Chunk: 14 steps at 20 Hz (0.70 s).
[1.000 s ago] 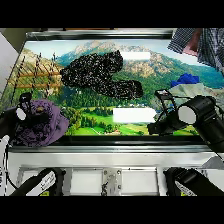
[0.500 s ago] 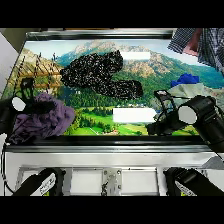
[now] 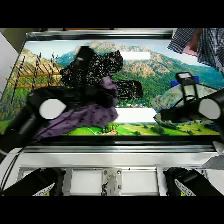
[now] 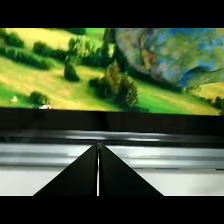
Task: Fold the clothes and pants, and hang the long-sleeved shirts on hangers.
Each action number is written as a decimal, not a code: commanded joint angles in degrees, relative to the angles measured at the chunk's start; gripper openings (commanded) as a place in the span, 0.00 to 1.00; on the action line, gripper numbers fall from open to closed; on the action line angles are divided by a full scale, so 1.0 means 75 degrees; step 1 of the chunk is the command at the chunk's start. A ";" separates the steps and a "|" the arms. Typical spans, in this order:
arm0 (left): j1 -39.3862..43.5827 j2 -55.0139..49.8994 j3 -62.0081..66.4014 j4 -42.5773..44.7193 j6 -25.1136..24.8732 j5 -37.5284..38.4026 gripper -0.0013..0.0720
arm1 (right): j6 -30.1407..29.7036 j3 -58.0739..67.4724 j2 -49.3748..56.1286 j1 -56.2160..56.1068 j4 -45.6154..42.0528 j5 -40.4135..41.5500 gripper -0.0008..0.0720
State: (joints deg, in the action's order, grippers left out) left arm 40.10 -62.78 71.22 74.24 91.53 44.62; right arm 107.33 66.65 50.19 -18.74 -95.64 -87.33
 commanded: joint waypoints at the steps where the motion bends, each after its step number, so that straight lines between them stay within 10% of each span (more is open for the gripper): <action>1: 0.1003 -0.1533 0.1268 -0.0122 0.0122 -0.0571 0.04 | -0.0006 0.0259 -0.0361 0.0918 -0.0254 0.0854 0.05; 2: 0.1005 -0.1964 0.1670 -0.0085 0.0119 -0.0481 0.24 | -0.0006 0.0259 -0.0460 0.1151 -0.0251 0.0997 0.05; 3: 0.0898 -0.2261 0.1961 -0.0064 0.0146 -0.0338 0.70 | -0.0006 0.0259 -0.0527 0.1320 -0.0251 0.1052 0.05; 4: 0.0682 -0.2474 0.2212 -0.0061 0.0393 0.0000 0.86 | -0.0009 0.0259 -0.0568 0.1466 -0.0251 0.1043 0.05; 11: -0.2664 -0.1183 -0.0239 -0.0052 0.0662 0.1964 0.86 | -0.0589 -0.0140 -0.0577 0.1638 0.0245 0.1017 0.08; 13: -0.3736 -0.0300 -0.1714 -0.0044 0.0662 0.2145 0.86 | -0.0612 -0.0621 -0.0577 0.1638 0.0370 0.1078 0.81; 14: -0.4258 0.0111 -0.2407 -0.0050 0.0662 0.2192 0.86 | -0.0603 -0.0947 -0.0577 0.1638 0.0463 0.1230 0.97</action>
State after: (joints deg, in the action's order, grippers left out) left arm 18.33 -69.06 65.52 73.87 96.23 57.49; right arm 103.48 63.77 45.93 -6.63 -94.24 -79.44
